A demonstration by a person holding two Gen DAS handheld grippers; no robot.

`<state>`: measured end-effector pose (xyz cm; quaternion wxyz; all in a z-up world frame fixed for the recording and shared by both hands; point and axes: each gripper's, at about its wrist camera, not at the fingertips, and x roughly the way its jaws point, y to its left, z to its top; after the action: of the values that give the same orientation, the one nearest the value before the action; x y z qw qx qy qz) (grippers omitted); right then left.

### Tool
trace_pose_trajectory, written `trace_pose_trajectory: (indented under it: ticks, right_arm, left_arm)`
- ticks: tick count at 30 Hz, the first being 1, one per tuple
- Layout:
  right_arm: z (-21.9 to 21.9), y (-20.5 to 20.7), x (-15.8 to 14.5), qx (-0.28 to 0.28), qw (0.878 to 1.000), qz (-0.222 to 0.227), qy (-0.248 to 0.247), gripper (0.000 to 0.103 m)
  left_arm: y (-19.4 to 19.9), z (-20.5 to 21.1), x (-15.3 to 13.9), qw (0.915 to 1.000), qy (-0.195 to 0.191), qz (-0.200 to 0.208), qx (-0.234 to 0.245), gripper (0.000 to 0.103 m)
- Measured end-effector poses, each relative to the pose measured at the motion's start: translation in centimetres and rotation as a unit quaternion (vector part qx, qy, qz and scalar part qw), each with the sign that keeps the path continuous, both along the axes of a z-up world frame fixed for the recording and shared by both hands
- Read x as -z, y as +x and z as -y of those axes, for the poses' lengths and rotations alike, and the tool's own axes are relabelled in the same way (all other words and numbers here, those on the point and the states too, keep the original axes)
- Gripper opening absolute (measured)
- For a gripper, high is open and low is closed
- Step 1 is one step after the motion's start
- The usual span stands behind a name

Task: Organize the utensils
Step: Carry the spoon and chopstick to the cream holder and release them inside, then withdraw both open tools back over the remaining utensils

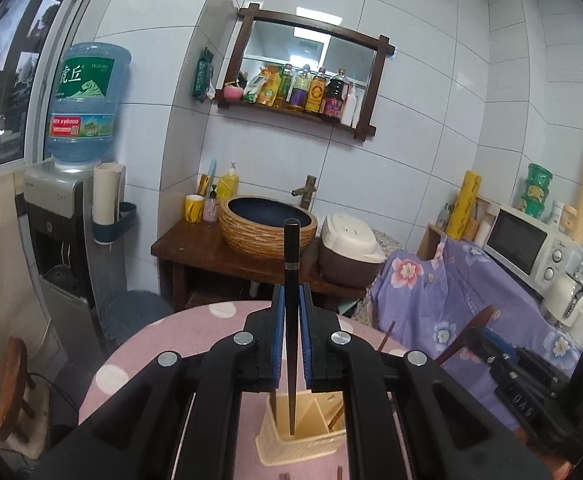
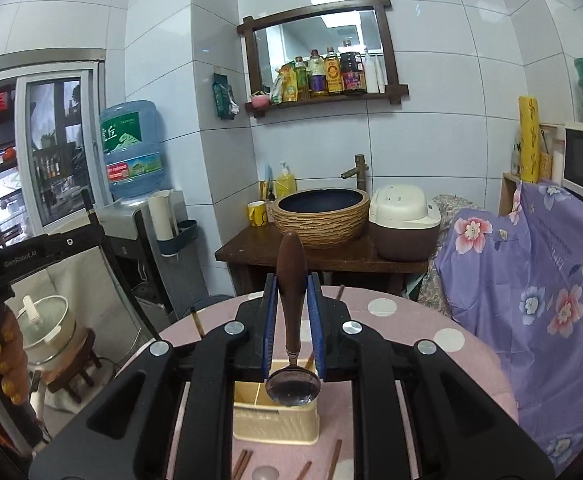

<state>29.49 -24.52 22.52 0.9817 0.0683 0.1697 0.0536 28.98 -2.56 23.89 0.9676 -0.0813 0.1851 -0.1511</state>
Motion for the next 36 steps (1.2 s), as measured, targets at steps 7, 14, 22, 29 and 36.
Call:
trace_pose_trajectory:
  ticks: [7,14,22,29,36]
  right_arm:
    - [-1.2,3.0,5.1,0.008,0.999,-0.035,-0.004,0.016]
    - [-1.9,4.2,10.3,0.003,0.997,-0.079,-0.011,0.016]
    - [-1.7,4.7,12.8,0.004,0.995,-0.1,-0.007,0.016]
    - [-1.5,3.4,12.9,-0.008,0.996,-0.083,-0.006,0.017]
    - [-1.5,-0.6,13.5,-0.02,0.997,-0.071,-0.034,0.034]
  left_arm:
    - [1.8,2.0,5.1,0.9993,0.023,-0.01,-0.029,0.008]
    - [3.4,2.2,11.1,0.9966,0.03,-0.075,-0.018,0.008]
    - [3.3,2.7,13.0,0.9955,0.059,-0.07,-0.022,0.009]
    - [2.0,2.3,12.6,0.9955,0.061,-0.07,-0.017,0.032]
    - [-1.7,0.7,14.9,0.9938,0.059,-0.094,-0.01,0.061]
